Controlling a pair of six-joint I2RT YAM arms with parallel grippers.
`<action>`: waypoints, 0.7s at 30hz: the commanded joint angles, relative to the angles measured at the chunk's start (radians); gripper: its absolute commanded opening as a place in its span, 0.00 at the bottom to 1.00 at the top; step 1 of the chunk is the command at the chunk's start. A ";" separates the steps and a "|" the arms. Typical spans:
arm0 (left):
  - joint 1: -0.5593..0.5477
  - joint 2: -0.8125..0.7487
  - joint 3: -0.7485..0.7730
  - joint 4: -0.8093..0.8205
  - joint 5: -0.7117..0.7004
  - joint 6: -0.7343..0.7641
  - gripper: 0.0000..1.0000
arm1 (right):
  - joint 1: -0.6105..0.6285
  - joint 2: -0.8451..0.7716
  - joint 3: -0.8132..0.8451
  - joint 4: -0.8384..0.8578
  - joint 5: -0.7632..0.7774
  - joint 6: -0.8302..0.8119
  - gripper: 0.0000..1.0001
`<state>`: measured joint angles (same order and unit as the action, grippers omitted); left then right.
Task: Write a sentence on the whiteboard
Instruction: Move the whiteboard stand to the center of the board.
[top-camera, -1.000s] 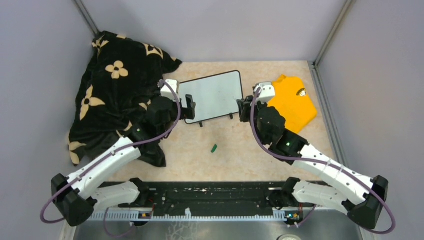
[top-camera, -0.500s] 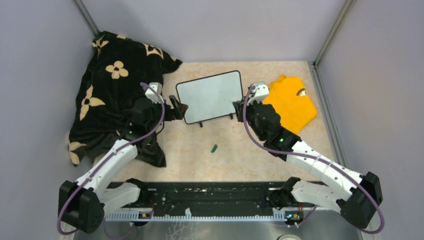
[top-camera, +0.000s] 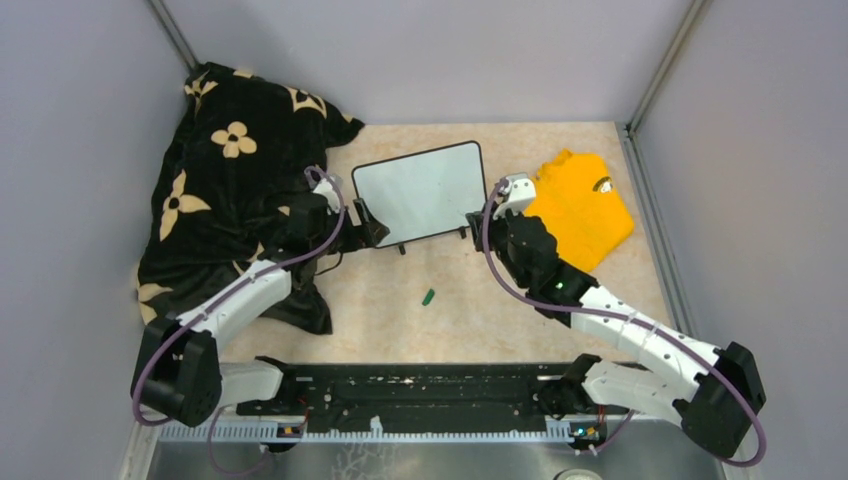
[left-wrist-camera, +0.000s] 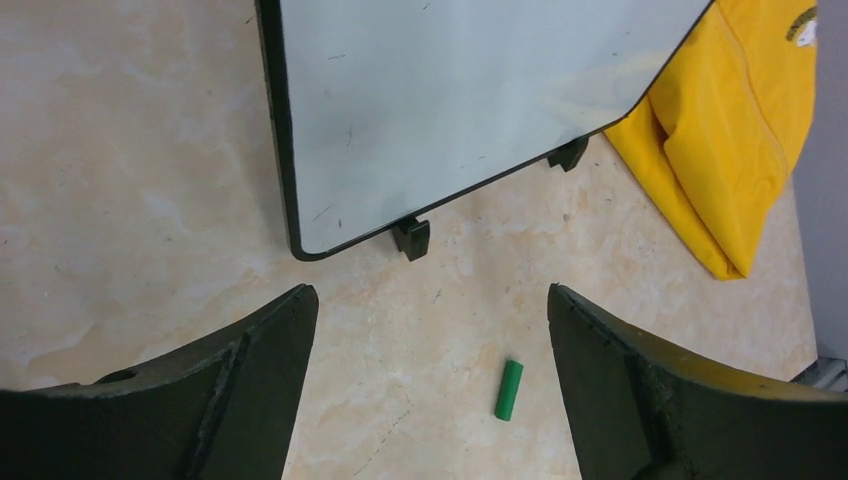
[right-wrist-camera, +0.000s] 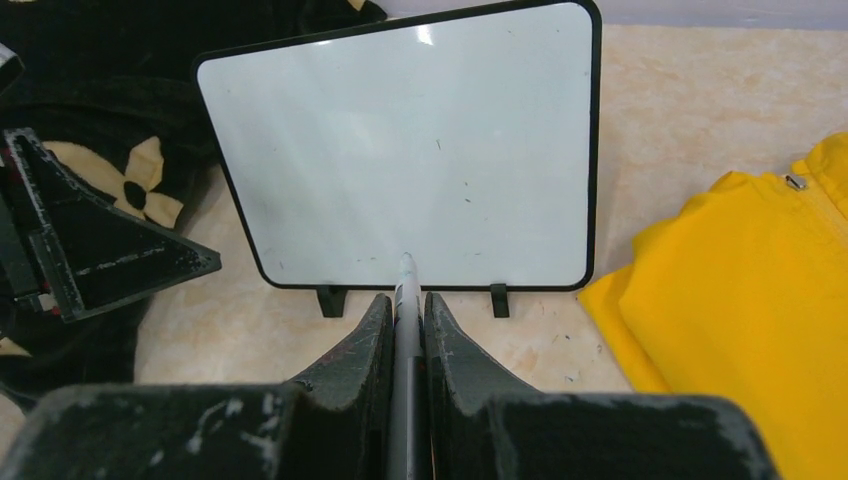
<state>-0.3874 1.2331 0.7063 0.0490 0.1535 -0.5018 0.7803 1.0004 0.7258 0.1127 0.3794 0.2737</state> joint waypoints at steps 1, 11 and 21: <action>-0.008 0.028 0.040 -0.091 -0.073 -0.018 0.89 | -0.003 -0.044 -0.002 0.046 0.008 0.008 0.00; -0.273 0.205 0.190 -0.161 -0.303 0.000 0.82 | -0.001 -0.123 -0.036 0.002 0.041 0.005 0.00; -0.300 0.385 0.203 -0.185 -0.418 -0.156 0.72 | -0.002 -0.249 -0.031 -0.097 0.074 0.010 0.00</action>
<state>-0.6891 1.5692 0.9005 -0.1097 -0.1841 -0.5892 0.7803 0.8024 0.6807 0.0311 0.4194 0.2741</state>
